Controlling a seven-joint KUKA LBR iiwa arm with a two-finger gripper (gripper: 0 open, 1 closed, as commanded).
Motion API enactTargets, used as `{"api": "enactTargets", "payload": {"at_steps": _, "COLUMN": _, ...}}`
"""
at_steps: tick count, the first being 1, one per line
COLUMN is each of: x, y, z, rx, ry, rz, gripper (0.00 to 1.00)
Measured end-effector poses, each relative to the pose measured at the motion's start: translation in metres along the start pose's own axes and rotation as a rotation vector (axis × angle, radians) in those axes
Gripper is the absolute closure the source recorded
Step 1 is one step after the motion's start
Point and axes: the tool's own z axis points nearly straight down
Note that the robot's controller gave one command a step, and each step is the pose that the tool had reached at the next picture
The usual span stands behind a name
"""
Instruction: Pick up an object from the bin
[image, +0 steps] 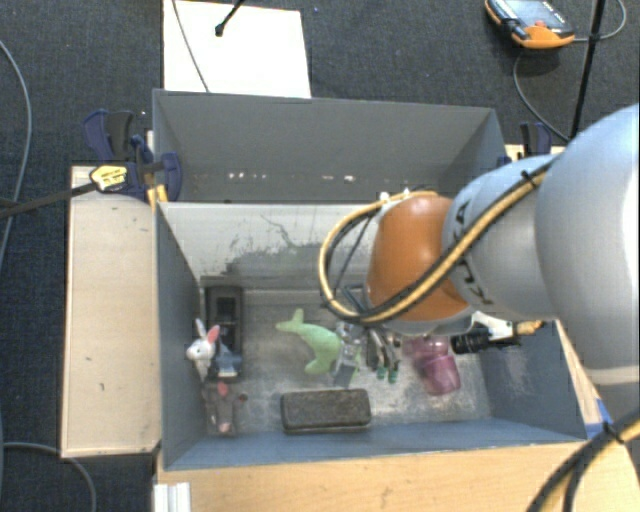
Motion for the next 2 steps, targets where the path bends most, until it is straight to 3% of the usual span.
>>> {"api": "enactTargets", "payload": {"at_steps": 2, "x": 0.000, "y": 0.000, "z": -0.021, "rx": 0.001, "ry": 0.003, "rz": -0.002, "gripper": 1.00}}
